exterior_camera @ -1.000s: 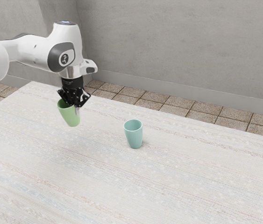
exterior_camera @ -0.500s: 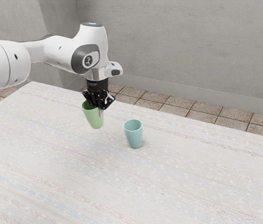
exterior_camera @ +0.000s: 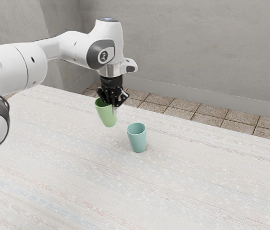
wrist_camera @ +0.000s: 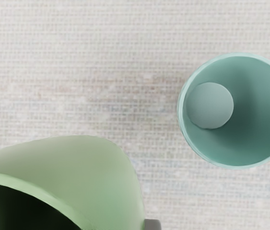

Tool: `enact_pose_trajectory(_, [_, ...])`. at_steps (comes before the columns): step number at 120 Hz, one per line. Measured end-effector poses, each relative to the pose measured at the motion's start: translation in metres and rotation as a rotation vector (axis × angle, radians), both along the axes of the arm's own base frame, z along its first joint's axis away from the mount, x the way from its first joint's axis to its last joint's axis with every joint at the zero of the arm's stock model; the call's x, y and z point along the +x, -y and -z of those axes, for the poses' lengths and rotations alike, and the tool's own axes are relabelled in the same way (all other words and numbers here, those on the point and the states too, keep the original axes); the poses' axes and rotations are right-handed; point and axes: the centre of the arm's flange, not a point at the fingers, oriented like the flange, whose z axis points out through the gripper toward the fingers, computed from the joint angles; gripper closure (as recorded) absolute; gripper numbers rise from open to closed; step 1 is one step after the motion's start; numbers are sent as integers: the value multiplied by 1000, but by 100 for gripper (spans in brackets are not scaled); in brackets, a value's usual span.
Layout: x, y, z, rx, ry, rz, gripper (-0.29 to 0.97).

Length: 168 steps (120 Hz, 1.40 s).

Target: Place the left cup onto the right cup

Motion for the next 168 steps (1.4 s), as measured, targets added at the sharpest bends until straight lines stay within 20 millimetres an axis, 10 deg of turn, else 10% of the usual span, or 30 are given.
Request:
enact_pose_trajectory(98, [13,77,10,-7,-50,91,78])
enact_pose_trajectory(168, [23,80,-1,-11,6,73,78])
